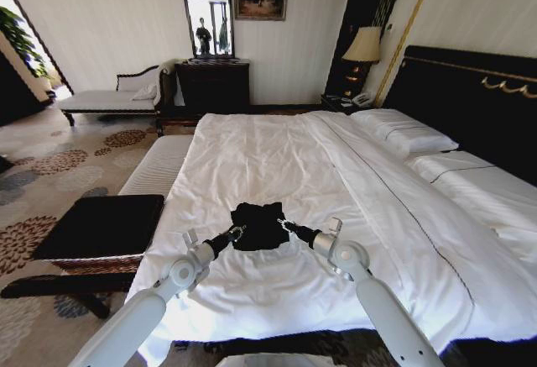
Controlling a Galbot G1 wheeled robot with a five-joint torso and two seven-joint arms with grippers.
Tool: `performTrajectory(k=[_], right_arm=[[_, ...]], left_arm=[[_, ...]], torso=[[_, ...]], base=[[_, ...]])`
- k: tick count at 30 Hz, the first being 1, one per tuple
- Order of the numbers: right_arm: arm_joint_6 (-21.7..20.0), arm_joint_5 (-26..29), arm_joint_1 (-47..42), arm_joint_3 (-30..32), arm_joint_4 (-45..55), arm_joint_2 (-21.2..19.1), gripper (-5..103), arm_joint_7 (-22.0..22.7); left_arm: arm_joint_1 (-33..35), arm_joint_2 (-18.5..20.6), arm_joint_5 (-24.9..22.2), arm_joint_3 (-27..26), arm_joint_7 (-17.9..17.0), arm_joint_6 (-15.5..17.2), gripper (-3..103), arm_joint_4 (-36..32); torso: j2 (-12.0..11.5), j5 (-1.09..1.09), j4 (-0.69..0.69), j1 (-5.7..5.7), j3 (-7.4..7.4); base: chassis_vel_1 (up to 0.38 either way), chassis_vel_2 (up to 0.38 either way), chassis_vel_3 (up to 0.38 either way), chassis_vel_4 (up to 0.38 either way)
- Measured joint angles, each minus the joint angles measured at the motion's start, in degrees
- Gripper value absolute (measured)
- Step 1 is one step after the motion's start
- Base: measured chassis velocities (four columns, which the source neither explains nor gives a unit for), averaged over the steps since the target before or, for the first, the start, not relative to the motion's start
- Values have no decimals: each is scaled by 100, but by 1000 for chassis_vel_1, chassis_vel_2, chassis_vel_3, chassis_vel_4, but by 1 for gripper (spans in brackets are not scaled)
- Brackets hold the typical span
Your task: Fold the clothes on the bed and place them into the basket.
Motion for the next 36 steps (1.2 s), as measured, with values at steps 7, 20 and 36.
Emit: performTrajectory(k=[7, 20, 36], right_arm=[[-3, -31, -41, -2, 34, 39, 7, -3], [0, -115, -87, -18, 57, 147, 7, -42], [-1, -182, -100, -35, 46, 138, 7, -105]], left_arm=[[45, 35, 25, -36, 9, -3, 14, -50], [137, 109, 91, -76, 27, -6, 14, -103], [185, 262, 73, -71, 28, -35, 14, -171]], torso=[[0, 1, 0, 0, 0], [0, 2, -1, 0, 0], [0, 0, 0, 0, 0]], base=[[147, 142, -150, -133], [161, 166, -161, -161], [178, 188, -178, -181]])
